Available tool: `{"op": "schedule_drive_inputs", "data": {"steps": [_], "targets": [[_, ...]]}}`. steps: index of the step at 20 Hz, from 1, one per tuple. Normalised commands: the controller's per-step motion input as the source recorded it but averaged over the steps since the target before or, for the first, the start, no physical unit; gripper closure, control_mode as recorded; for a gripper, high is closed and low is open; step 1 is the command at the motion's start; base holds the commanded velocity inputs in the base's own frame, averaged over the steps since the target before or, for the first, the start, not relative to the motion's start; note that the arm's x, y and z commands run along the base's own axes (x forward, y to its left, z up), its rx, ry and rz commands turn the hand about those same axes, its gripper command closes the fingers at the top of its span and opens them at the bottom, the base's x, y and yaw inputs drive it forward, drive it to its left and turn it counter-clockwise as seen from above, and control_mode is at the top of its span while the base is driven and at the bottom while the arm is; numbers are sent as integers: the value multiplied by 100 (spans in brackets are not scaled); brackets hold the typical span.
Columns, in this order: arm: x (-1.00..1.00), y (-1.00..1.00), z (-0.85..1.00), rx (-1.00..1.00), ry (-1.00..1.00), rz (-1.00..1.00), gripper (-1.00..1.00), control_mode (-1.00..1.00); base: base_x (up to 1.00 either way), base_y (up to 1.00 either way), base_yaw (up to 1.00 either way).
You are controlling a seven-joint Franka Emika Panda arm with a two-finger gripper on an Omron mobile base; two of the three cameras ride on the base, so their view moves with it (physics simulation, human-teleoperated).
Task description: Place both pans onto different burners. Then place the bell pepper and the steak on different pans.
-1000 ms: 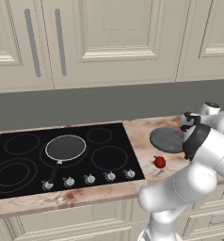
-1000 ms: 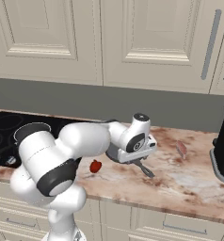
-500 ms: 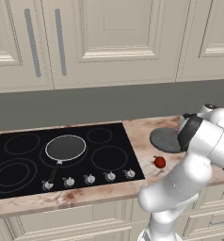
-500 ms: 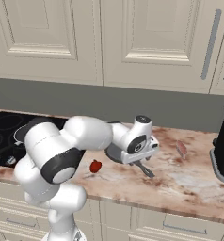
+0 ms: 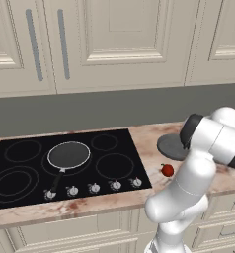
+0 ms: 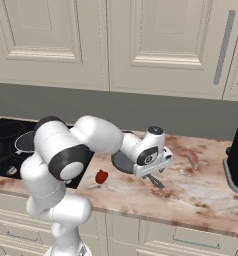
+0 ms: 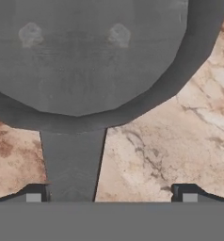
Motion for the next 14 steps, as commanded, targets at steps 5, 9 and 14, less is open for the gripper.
{"op": "schedule_drive_inputs", "data": {"steps": [5,9,14], "targets": [[0,-9,-10,0,3,6,-100,-100,0,0,0],[0,0,-8,0,7,3,-100,-100,0,0,0],[0,0,-10,0,12,3,-100,-100,0,0,0]]}}
